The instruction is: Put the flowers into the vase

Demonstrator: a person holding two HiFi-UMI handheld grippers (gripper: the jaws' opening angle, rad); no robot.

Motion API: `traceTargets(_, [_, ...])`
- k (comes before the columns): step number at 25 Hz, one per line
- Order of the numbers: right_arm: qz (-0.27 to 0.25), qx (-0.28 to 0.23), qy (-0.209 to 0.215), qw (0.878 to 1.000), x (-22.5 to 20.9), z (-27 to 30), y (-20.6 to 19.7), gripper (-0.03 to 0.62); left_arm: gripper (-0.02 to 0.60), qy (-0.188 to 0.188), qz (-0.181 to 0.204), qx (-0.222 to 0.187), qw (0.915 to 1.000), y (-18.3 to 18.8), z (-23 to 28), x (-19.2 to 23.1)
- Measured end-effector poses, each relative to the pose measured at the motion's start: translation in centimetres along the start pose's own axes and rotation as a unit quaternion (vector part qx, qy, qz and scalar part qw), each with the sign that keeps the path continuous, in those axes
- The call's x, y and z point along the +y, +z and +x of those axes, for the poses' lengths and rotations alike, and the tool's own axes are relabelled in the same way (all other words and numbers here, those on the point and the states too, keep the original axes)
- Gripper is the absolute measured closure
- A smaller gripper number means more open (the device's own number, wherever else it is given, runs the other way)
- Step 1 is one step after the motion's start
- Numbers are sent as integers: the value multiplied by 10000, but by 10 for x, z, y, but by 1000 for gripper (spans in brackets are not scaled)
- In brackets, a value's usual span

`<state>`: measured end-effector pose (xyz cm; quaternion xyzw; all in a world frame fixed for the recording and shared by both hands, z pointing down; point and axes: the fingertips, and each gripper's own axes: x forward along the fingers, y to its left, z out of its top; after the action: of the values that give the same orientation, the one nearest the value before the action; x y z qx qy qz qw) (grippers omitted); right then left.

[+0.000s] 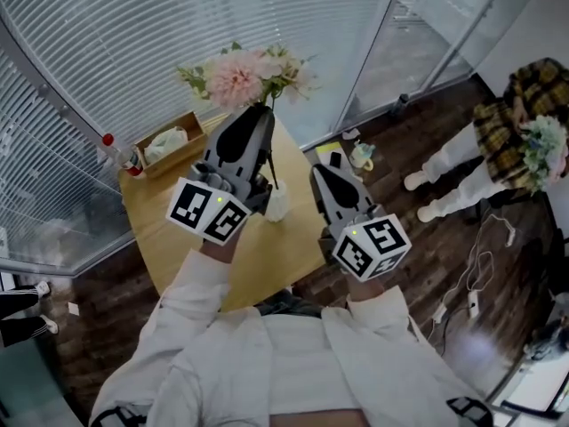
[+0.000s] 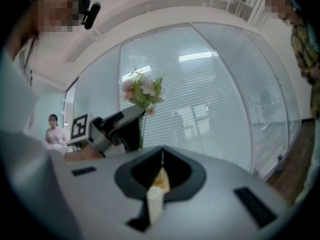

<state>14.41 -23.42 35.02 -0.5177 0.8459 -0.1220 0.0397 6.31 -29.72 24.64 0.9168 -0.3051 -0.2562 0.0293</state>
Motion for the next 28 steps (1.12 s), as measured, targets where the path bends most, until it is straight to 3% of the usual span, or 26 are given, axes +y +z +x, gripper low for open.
traceTargets(6, [50, 62, -75, 9999, -3, 7, -5, 580, 528, -136, 66, 81, 9999, -8, 1, 4])
traceTargets(13, [167, 175, -84, 9997, -1, 12, -11, 580, 528, -50, -23, 293, 9996, -22, 0, 12])
traceTargets(19, [207, 230, -91, 9995, 2, 15, -14, 580, 528, -354, 6, 240, 9991, -26, -4, 6])
traceTargets(28, [253, 299, -28, 9992, 6, 13, -26, 580, 526, -403, -6, 478, 9980, -50, -21, 0])
